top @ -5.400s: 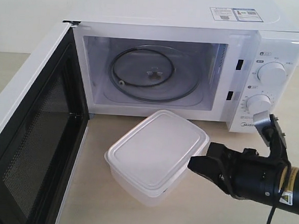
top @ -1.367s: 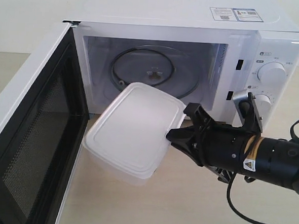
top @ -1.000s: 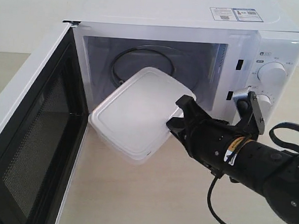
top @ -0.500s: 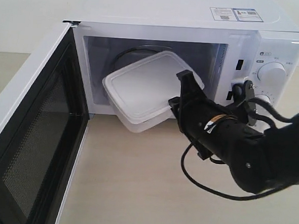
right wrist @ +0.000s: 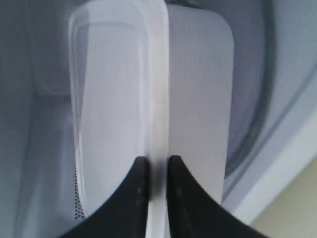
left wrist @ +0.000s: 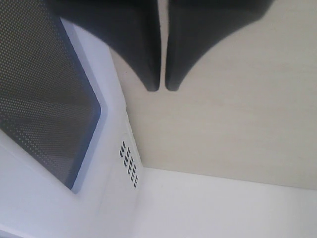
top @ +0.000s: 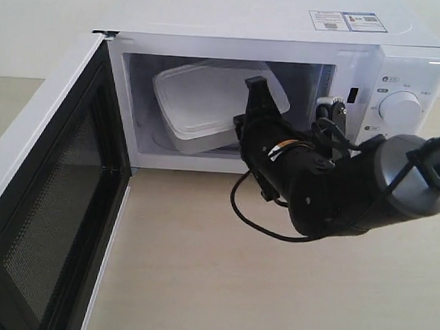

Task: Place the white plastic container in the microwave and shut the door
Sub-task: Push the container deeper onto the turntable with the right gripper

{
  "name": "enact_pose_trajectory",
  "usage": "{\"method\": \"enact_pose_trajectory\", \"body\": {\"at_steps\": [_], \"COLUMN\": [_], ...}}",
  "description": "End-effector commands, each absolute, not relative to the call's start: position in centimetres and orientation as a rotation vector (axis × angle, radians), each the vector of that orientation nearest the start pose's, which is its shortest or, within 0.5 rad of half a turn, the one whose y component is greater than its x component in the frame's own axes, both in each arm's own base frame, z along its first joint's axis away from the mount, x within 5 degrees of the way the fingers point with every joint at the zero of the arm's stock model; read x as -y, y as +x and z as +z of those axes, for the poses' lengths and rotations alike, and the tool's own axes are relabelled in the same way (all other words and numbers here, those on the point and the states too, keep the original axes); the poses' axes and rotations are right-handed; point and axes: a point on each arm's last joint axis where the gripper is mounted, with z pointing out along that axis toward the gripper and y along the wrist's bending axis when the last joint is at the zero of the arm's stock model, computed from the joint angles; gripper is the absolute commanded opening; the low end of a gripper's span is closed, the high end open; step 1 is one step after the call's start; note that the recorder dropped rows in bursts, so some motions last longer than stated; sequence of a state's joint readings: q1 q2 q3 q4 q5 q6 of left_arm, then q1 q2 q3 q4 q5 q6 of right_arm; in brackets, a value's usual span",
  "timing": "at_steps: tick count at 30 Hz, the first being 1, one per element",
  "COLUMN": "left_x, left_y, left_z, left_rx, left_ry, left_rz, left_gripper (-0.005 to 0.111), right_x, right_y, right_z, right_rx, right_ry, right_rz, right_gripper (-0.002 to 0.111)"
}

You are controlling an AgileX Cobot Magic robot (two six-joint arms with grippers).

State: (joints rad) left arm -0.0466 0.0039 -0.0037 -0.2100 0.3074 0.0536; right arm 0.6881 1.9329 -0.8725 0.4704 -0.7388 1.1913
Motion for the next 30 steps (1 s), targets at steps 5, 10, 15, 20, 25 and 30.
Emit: {"method": "enact_pose_trajectory", "body": {"at_steps": [5,10,15,20,25,30], "left_x": [0.8,0.8,0.8,0.8,0.8,0.8], "left_y": [5.4,5.4,5.4,5.4,5.4,5.4], "left_z": [18.6,18.6,18.6,18.6,18.6,18.6], "left_rx": [-1.785,-1.785,-1.783,-1.783,-1.783,-1.783], "left_ry": [-0.055,-0.055,-0.056,-0.056,-0.056,-0.056], "left_rz": [-0.205,-0.205,-0.205,-0.205,-0.205,-0.205], "left_gripper": [0.004,0.004,0.004,0.004,0.004,0.004], "right_x": [-22.1,-21.6,-21.0,-21.4,-22.2,-22.4], "right_y": [33.2,34.3,35.6,36.3,36.5,36.5], "right_z": [17.4,18.1,18.7,19.0,17.6,17.3], "right_rx": [-1.728,-1.726,-1.760,-1.759,-1.859,-1.892], "right_ry": [1.050,1.031,1.044,1.029,1.082,1.027], "right_rz": [1.134,1.074,1.063,1.070,1.071,1.055], "right_gripper": [0.000,0.000,0.000,0.000,0.009,0.037]}}
